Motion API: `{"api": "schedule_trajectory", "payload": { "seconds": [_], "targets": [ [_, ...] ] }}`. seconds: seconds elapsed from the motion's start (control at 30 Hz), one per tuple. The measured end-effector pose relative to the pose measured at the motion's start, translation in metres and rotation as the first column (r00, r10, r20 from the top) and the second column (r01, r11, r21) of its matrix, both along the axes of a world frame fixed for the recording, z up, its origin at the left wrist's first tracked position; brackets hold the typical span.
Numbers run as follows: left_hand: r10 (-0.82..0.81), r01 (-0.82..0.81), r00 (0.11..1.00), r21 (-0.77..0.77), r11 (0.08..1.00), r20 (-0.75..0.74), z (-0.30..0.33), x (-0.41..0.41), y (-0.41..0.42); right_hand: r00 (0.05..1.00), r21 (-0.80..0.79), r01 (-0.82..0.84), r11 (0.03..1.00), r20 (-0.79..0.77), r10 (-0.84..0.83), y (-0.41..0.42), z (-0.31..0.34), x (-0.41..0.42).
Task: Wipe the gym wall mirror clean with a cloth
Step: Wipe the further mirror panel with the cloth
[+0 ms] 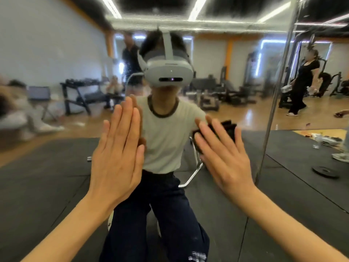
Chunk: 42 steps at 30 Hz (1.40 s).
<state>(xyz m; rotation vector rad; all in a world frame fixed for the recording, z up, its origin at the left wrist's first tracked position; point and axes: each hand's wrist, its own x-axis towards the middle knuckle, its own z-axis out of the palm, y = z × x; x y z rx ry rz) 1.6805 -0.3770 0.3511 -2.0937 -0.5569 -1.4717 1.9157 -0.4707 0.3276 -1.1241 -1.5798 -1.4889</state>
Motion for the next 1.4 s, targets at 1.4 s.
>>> {"api": "schedule_trajectory", "payload": {
  "seconds": [1.4],
  "targets": [
    [0.047, -0.047, 0.999, -0.012, 0.999, 0.021, -0.022, -0.125, 0.063, 0.971, 0.139, -0.074, 0.988, -0.216, 0.104, 0.06, 0.114, -0.13]
  ]
}}
